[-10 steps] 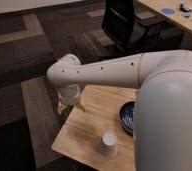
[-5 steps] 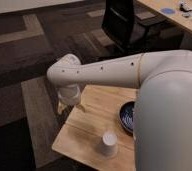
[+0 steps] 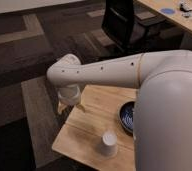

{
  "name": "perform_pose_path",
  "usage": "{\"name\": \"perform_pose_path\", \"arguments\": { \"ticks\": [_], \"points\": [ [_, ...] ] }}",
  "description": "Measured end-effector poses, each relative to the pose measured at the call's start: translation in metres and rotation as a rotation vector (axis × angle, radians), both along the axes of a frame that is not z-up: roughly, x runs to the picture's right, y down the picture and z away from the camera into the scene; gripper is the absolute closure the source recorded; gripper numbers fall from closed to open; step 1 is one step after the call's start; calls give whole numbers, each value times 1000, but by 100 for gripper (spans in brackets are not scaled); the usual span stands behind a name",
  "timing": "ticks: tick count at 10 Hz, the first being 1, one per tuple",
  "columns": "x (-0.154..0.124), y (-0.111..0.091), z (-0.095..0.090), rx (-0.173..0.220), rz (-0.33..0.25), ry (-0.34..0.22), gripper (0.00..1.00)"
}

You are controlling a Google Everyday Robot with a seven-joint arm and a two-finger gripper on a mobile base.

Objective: Place the ceramic cup over the eraser

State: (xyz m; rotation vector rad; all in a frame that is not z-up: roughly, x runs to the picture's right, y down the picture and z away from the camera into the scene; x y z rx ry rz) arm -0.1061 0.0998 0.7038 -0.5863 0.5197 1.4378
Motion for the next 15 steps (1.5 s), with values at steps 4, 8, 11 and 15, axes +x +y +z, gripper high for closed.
{"name": "perform_pose_path", "arguments": {
  "ticks": [4,8,11,15],
  "points": [
    [0,0,0,0,0,0,35],
    [0,-1,-1,2,0,0,35],
    [0,-1,-1,2,0,0,35],
    [5,0,-2,2,0,6,35]
  ]
}}
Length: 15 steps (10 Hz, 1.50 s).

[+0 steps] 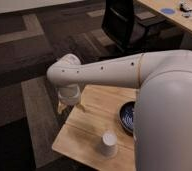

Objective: Place the ceramic cup over the eraser

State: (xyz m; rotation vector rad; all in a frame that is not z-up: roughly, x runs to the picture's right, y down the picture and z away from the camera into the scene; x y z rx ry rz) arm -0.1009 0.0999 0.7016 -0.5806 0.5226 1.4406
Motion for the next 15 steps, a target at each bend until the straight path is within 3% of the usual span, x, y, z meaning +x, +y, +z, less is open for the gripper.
{"name": "perform_pose_path", "arguments": {
  "ticks": [4,6,8,9,11,15],
  "points": [
    [46,-2,-21,43,10,65,35],
    [81,6,-40,70,2,60,35],
    [109,18,-54,93,-14,23,35],
    [125,31,-60,99,-44,-21,35],
    [148,59,-69,73,-86,-62,35],
    [147,59,-69,74,-87,-64,35]
  ]
}}
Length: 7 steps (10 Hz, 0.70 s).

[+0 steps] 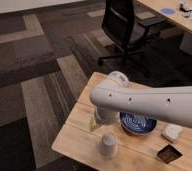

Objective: Place the ceramic cup over the eraser

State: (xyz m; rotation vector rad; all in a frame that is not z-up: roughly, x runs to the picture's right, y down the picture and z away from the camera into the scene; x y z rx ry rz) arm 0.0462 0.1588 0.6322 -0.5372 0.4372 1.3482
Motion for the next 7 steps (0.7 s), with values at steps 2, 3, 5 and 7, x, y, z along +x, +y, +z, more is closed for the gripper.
{"name": "perform_pose_path", "arguments": {
  "ticks": [2,3,5,7],
  "points": [
    [11,17,-9,-17,-56,21,35],
    [14,24,-14,-24,-73,27,35],
    [25,42,-18,-41,-81,36,35],
    [28,50,-11,-33,-111,9,35]
  ]
}}
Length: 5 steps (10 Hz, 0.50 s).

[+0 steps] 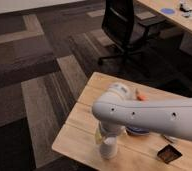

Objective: Place the ceramic cup over the eraser

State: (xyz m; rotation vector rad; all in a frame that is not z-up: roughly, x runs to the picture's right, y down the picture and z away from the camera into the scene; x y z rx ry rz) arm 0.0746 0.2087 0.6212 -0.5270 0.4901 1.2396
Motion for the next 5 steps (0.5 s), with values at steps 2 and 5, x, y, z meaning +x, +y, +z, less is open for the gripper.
{"name": "perform_pose_path", "arguments": {
  "ticks": [2,5],
  "points": [
    [-3,14,11,-1,-55,-53,35],
    [-1,25,18,-5,-71,-66,42]
  ]
}}
